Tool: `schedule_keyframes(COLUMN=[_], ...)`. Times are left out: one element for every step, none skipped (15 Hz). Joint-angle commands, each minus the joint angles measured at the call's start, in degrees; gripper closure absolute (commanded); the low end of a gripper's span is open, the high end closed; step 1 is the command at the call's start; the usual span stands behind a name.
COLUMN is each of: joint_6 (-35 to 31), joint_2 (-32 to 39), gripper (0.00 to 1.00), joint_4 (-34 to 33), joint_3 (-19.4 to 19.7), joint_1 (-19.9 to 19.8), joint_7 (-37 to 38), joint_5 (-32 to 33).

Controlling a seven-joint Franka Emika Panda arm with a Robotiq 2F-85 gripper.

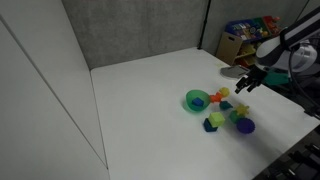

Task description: Put the green bear toy in the green bowl

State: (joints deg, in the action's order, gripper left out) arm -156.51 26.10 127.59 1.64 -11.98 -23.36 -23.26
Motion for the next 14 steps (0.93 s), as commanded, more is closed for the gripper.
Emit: schedule_keyframes(joint_6=[-1.21,-1.37,-1.65,-1.71,-2.18,-2.42,-2.77,-2.93,-2.88,-2.98,-3.01,-2.93,-2.94,-2.92], joint_2=[7.55,9.18,10.88,12.22,13.45,14.54,15.45,16.22,16.82,17.44,17.9,18.28,18.5,18.77], gripper=[0.0,0.0,0.0,0.0,0.0,0.0,0.0,0.0,0.0,0.0,0.0,0.0,0.0,0.0], joint_4=[-6.16,-7.27,-8.34,-9.33,-10.2,-11.05,-11.78,-12.47,-13.03,-13.56,-13.91,-14.17,-14.2,-14.25], joint_3=[-2.58,-2.84,-3.13,-3.73,-4.44,-5.23,-6.1,-6.76,-7.65,-8.04,-8.4,-8.13,-8.18,-8.28], joint_1=[-3.12,-3.5,-3.88,-4.51,-5.09,-5.76,-6.4,-6.83,-7.45,-7.62,-7.73,-7.31,-7.18,-7.13], joint_7=[1.28,1.71,2.1,2.16,2.09,1.94,1.77,1.9,1.78,2.04,2.34,3.12,3.33,3.52], joint_5=[3.01,3.8,4.47,4.93,5.15,5.31,5.34,5.33,5.12,5.14,5.14,5.42,5.58,5.62])
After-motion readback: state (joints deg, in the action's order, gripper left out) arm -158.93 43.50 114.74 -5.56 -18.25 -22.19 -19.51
